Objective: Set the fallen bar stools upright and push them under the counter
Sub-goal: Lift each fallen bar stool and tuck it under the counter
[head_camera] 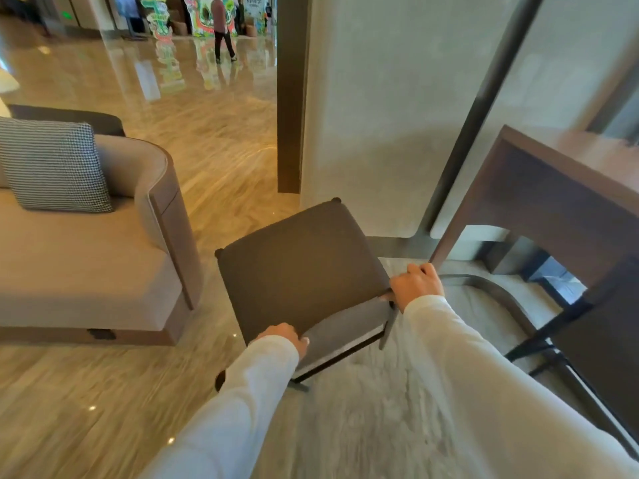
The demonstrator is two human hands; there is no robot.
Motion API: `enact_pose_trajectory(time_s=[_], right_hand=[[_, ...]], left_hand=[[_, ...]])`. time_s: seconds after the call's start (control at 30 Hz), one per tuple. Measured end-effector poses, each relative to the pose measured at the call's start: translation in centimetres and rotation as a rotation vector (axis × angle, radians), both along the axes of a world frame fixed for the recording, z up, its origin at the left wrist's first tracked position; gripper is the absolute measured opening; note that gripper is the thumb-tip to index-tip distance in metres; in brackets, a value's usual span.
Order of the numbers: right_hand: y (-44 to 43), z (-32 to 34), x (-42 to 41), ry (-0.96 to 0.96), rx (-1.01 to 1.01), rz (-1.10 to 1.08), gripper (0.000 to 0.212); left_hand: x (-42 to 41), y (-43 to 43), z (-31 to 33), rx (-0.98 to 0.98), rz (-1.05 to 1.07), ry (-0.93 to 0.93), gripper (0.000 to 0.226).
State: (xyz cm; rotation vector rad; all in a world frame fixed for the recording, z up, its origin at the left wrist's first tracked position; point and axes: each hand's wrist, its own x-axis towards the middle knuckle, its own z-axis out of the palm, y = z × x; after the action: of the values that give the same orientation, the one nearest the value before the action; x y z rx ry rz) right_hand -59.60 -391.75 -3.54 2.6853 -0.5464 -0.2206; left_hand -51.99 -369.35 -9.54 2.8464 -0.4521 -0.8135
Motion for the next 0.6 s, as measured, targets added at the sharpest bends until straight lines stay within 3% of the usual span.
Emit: enact_pose_trajectory(time_s=[0.17, 0.3, 0.6], right_hand=[[-0.8, -0.9, -2.3, -0.043, 0.052, -0.01, 0.038], [-2.6, -2.3, -5.8, -0.098, 0.183, -0.159, 0.046], [-8.4, -3.8, -12.2, -0.091, 0.257, -0.44, 0.035]], left_hand=[[2.4, -0.6, 0.6, 0.035, -0.115, -0.118, 0.029], [3.1, -3.5, 1.9, 0.127, -0.296, -0.182, 0.026], [1.2, -14.3, 3.0, 0.137, -0.55, -0.209, 0.019]])
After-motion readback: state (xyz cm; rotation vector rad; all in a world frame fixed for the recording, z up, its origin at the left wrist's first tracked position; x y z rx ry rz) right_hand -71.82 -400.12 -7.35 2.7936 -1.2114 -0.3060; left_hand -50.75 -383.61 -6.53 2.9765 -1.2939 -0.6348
